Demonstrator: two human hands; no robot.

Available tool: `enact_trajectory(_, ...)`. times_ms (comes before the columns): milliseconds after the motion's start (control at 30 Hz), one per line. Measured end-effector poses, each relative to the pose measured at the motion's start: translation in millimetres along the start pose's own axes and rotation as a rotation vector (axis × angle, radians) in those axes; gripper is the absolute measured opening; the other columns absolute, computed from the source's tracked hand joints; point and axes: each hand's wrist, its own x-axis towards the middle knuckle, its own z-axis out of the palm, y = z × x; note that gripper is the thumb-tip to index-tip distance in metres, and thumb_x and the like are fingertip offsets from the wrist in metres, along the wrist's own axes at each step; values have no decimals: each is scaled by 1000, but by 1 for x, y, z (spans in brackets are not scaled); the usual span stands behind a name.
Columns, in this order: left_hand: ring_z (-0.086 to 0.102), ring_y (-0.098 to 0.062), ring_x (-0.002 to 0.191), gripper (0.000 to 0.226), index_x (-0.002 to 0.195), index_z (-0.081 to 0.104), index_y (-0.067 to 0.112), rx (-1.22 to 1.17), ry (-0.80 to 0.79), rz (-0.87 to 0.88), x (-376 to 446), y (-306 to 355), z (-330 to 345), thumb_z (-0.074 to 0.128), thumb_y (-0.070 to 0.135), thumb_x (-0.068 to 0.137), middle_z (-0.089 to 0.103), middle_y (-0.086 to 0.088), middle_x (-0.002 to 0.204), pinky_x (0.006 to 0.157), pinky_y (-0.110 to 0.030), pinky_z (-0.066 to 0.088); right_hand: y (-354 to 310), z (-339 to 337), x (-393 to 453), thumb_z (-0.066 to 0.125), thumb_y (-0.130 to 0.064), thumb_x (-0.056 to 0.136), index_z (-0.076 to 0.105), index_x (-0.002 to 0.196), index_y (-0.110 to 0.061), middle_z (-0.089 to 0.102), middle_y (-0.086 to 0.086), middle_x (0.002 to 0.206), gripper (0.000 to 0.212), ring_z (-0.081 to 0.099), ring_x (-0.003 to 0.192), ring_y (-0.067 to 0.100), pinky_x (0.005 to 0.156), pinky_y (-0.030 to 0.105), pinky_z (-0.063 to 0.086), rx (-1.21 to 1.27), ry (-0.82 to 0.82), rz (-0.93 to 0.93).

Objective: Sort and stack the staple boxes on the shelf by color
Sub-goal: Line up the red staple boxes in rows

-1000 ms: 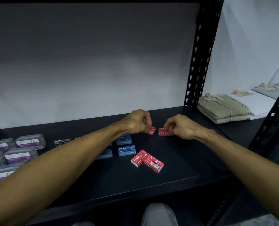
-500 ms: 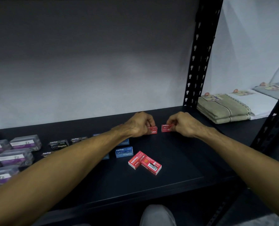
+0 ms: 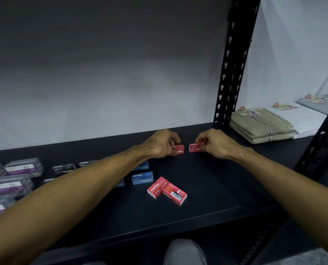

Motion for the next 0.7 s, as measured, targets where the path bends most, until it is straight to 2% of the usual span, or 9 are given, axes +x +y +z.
enact_trajectory(133,63,-9,84,49,125,62,16,-39,18,-10,-9,-8,-15,80,23,80,66,3,95,74,-19,47,-3,-5,-1,72,-19,87,61,129,-20,63,1,126,44,59,110,13,93,24,45,-2,0,12)
enact_trajectory(233,63,-9,84,40,122,64,18,-74,70,-39,-20,-20,-33,75,28,84,66,3,94,75,-21,48,-13,-12,-1,73,-22,87,59,132,-19,61,1,132,48,59,116,14,99,27,46,0,21,-6)
enact_trajectory(367,64,-7,87,23,111,70,16,-56,135,-67,-33,-37,-61,68,25,90,68,7,94,78,-20,50,-33,-20,2,69,-25,89,61,129,-19,60,1,133,41,59,116,16,102,34,48,-7,68,-46)
enact_trajectory(433,63,-7,88,18,108,72,16,-44,134,-85,-37,-47,-71,68,21,91,68,8,92,78,-20,50,-45,-20,4,67,-25,91,62,127,-18,61,1,131,37,60,116,16,101,33,48,-5,70,-64)
enact_trajectory(533,64,-10,93,20,109,71,16,-29,96,-138,-40,-63,-77,71,20,89,69,7,95,87,-25,51,-65,-13,10,65,-24,93,64,123,-17,66,0,125,31,62,111,15,96,29,49,8,68,-91)
enact_trajectory(700,66,-15,96,22,106,69,14,-6,-17,-192,-43,-85,-75,74,17,85,70,5,91,93,-31,51,-102,8,25,62,-32,94,68,112,-17,69,0,111,24,63,99,15,90,36,53,-22,39,-91)
